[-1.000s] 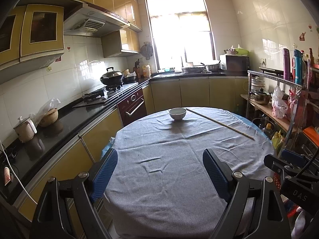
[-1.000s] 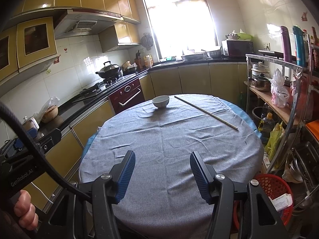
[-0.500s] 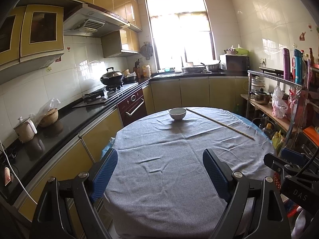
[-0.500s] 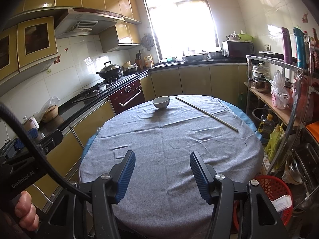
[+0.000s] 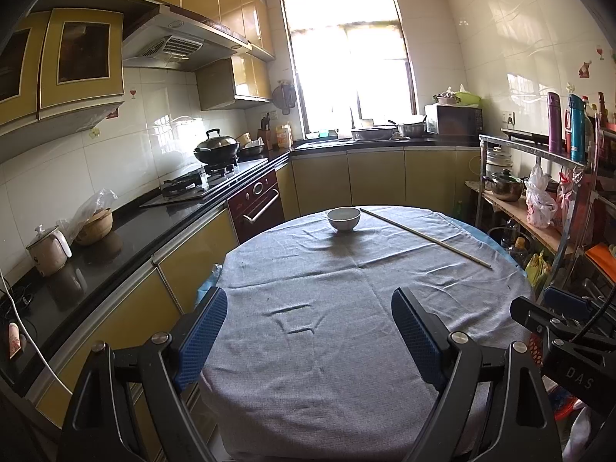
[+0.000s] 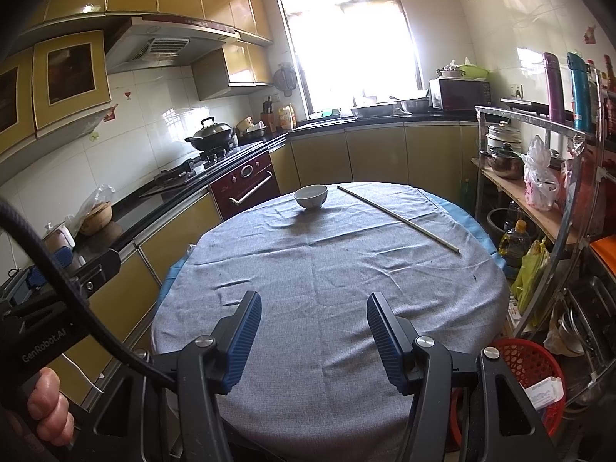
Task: Collect trash
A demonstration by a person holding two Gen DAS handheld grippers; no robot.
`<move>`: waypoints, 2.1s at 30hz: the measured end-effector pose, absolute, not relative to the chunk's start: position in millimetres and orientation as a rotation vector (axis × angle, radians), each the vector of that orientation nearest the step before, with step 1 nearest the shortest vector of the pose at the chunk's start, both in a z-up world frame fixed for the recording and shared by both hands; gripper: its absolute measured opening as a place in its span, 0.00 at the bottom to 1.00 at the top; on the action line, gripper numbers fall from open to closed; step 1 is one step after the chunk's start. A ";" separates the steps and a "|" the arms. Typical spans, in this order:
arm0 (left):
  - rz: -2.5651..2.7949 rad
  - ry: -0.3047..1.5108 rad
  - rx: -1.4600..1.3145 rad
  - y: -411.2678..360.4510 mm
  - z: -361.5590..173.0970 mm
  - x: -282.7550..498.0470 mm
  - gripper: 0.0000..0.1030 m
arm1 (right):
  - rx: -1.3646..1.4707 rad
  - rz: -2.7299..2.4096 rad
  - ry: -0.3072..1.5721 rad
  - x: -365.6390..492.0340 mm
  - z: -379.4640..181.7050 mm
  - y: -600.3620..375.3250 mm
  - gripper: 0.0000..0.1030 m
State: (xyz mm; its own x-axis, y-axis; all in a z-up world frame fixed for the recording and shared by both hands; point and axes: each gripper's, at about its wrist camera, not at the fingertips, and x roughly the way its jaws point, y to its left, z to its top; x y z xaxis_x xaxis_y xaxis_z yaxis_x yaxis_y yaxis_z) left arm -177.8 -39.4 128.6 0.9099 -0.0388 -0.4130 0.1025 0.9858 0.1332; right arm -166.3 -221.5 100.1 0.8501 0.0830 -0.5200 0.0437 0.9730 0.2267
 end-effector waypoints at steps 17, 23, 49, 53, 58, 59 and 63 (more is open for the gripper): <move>-0.071 0.448 0.158 -38.8 118.8 -172.5 0.85 | 0.237 0.013 0.564 -167.1 92.0 -224.8 0.59; -0.068 0.454 0.158 -39.4 116.3 -171.6 0.85 | 0.238 0.014 0.570 -165.7 91.0 -225.1 0.59; -0.070 0.581 0.135 -41.7 62.6 -137.9 0.85 | 0.173 0.006 0.626 -142.5 61.8 -220.8 0.59; -0.064 0.598 0.139 -42.7 59.8 -130.3 0.85 | 0.168 -0.001 0.630 -135.1 60.4 -222.0 0.59; -0.068 0.592 0.137 -44.4 65.8 -123.1 0.85 | 0.148 -0.013 0.624 -129.0 65.3 -223.1 0.59; -0.069 0.590 0.138 -44.9 67.2 -121.7 0.85 | 0.148 -0.015 0.623 -128.2 66.7 -223.9 0.59; -0.079 0.583 0.136 -46.5 74.0 -113.9 0.85 | 0.150 -0.030 0.623 -121.3 71.2 -228.0 0.59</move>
State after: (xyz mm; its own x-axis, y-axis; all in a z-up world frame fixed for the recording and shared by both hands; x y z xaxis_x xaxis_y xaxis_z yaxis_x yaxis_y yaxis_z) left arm -113.9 -46.5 74.0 0.8320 -0.0360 -0.5536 0.1131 0.9880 0.1057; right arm -121.3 -228.0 71.2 0.8120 0.0171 -0.5834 0.0733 0.9887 0.1311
